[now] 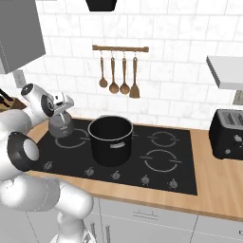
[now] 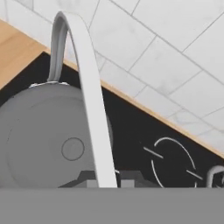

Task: Pick the kettle from the counter and place it on a stove burner. Then turn the burner on.

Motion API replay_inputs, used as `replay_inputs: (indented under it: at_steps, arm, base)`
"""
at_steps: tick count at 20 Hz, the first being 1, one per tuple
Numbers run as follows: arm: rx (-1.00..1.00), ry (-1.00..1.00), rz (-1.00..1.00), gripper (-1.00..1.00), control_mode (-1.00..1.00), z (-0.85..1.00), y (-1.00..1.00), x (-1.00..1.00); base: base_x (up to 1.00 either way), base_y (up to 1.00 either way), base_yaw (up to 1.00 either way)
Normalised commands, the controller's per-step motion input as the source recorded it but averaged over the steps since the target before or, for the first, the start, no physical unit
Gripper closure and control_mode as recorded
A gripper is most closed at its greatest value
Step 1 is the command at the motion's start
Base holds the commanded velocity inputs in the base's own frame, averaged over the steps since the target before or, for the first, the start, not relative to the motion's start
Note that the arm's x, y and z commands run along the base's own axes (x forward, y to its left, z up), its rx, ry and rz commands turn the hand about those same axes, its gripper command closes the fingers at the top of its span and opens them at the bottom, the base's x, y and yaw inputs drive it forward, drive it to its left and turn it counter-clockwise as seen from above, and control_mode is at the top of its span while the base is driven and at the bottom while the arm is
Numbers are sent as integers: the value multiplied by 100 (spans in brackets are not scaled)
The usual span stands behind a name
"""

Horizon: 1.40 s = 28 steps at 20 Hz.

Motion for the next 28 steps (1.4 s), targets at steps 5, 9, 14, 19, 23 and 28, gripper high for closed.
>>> replay_inputs:
  at_steps: [5, 9, 14, 19, 23, 28]
  arm:
    - [-26, 14, -2, 100, -100, -28, -5, 0]
    - [-7, 4, -1, 100, -100, -2, -1, 1]
    - [0, 0, 0, 100, -100, 0, -7, 15]
    - [0, 1, 0, 100, -100, 0, -26, 20]
    - [0, 0, 0, 100, -100, 0, -10, 1]
    - [-6, 5, 0, 100, -100, -13, 0, 0]
  base:
    - [0, 0, 0]
    - [0, 0, 0]
    - [0, 0, 0]
    - [0, 0, 0]
    - [0, 0, 0]
    - [0, 0, 0]
